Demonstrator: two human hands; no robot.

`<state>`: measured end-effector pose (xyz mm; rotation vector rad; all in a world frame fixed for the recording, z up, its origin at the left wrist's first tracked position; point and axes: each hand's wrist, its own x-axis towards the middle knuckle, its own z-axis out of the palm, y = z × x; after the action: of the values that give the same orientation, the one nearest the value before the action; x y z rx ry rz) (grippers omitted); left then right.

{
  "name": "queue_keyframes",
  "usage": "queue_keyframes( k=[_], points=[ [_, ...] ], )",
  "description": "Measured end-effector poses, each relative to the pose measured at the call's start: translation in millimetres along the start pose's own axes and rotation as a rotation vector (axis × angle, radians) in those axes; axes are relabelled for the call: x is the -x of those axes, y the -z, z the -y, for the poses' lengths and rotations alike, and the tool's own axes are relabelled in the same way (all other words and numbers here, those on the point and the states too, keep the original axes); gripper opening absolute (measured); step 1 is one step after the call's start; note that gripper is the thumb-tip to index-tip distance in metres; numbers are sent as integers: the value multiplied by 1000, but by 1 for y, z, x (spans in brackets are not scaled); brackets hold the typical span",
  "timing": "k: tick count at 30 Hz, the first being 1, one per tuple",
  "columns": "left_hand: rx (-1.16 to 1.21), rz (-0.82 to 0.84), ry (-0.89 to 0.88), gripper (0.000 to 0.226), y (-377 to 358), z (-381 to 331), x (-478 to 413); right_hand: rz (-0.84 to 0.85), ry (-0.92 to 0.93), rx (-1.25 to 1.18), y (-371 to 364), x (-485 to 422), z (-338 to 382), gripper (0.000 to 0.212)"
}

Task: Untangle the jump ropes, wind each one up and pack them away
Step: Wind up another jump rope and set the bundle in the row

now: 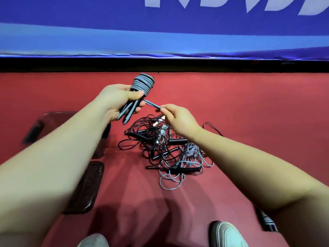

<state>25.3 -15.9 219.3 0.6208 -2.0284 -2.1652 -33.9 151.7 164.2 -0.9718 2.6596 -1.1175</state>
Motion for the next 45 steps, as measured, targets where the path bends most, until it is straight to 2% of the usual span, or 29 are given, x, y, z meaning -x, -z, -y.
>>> queue_keyframes(
  k=[2,7,10,12,14,16,19,23,26,29,31,33,35,39,42,45],
  points=[
    [-73,-29,-18,7,0,6,-3,36,-26,65,2,-2,8,30],
    [-153,-24,-85,12,-6,14,-8,1,-65,-114,18,-9,34,33],
    [-203,-26,-175,22,-14,16,-12,-62,-139,-326,18,-15,39,34],
    [-270,-51,-237,29,-17,19,-13,-110,-173,-533,21,-18,39,28],
    [-332,-78,-298,44,-22,19,-12,-183,-157,-629,28,-21,39,27],
    [-373,-90,-357,48,-27,15,-11,-245,-100,-510,35,-23,38,33],
    [-440,-94,-401,49,-33,8,-8,-242,-32,-250,44,-20,41,41],
    [-624,-134,-434,51,-34,4,-5,-216,-7,-206,47,-18,37,44],
    [-728,-59,-469,46,-32,-3,-3,-235,27,-149,51,-18,33,38],
    [-442,202,-319,32,-28,-17,6,-258,120,1,62,-20,34,39],
    [-222,274,-218,40,-23,-28,11,-248,191,130,69,-21,37,40],
    [-209,277,-147,47,-19,-36,15,-226,287,262,72,-19,39,37],
    [-338,290,-102,52,-19,-38,16,-208,388,384,71,-17,41,34],
    [-456,370,-26,55,-19,-34,18,-163,536,441,62,-15,40,31],
    [-308,379,4,32,-15,-31,19,-222,516,368,60,-14,40,31],
    [-86,279,-28,12,-17,-28,19,-416,551,385,61,-16,40,28]
  ],
)
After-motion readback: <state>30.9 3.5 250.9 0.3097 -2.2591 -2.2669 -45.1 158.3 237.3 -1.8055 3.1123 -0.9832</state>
